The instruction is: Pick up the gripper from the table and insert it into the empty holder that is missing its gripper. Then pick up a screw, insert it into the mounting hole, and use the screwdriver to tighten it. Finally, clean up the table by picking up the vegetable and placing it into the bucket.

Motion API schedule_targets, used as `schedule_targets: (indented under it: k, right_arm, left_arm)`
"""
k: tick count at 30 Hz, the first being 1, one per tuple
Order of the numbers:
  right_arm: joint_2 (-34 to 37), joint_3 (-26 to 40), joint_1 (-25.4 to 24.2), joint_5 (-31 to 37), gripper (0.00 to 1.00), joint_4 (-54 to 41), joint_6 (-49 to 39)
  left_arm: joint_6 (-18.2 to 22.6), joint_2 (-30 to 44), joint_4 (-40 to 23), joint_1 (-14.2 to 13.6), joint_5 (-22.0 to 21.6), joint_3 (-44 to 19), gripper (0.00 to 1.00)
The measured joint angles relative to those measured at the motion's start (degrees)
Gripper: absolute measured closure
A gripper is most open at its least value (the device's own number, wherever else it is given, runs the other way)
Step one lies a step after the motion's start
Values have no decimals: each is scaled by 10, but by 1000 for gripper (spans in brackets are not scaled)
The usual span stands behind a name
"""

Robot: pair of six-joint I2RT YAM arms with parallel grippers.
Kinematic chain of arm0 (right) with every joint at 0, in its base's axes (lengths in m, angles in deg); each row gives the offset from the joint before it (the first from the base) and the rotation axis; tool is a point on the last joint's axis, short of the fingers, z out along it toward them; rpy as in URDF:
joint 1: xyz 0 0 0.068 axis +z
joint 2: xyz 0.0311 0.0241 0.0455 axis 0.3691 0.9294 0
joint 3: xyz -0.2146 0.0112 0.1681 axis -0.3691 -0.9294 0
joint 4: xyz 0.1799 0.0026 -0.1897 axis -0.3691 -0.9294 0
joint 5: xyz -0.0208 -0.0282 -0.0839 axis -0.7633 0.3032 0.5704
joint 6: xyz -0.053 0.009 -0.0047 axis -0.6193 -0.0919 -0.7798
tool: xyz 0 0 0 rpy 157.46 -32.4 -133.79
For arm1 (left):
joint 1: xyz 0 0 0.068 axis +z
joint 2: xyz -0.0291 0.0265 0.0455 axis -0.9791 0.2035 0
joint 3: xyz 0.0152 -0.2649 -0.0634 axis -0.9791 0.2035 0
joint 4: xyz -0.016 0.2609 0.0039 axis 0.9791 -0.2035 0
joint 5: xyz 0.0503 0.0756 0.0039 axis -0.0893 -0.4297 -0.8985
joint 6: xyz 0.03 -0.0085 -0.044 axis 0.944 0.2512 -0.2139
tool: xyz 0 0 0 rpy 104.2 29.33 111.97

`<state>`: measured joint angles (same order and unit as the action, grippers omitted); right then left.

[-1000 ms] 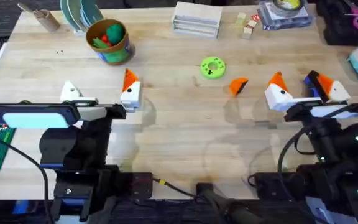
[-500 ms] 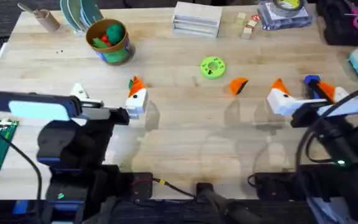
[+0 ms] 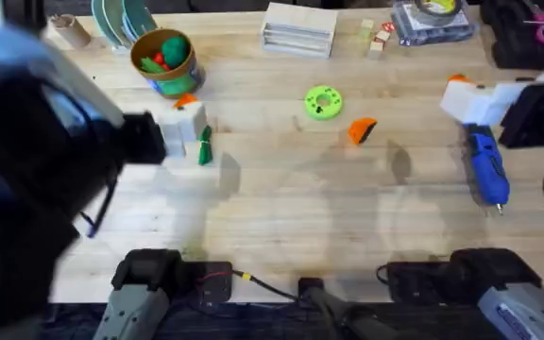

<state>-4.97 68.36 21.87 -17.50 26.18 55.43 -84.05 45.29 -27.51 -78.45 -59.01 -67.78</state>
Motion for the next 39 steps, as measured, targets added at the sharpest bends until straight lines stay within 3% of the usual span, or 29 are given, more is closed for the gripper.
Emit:
schedule_targets:
  k: [4,7,14,16,26,27,31,32,34,39]
  right_arm:
    - [37,34,0,0,10,-8,0]
    - [43,35,0,0,10,-12,0]
    - [43,35,0,0,10,-12,0]
    - [43,35,0,0,10,-7,0]
    - [43,35,0,0,10,-7,0]
    - [43,35,0,0,10,-6,0]
    - [43,35,0,0,10,-6,0]
    - [43,35,0,0,9,-6,0]
    - [43,35,0,0,10,-6,0]
    - [43,35,0,0,11,-6,0]
  left_arm:
    - [-8,94,-36,0,12,-77,8]
    - [-10,138,-33,0,36,-97,8]
    - [-12,215,-66,0,84,-98,8]
    - [-23,274,-88,0,97,-98,8]
    - [-48,444,-36,0,106,-73,8]
    - [-55,469,-24,0,108,-72,313]
    - [-54,470,-20,0,109,-71,931]
    - [-55,463,-24,0,109,-71,994]
    - [-54,418,-37,0,109,-71,940]
    - [-55,320,-61,0,110,-84,186]
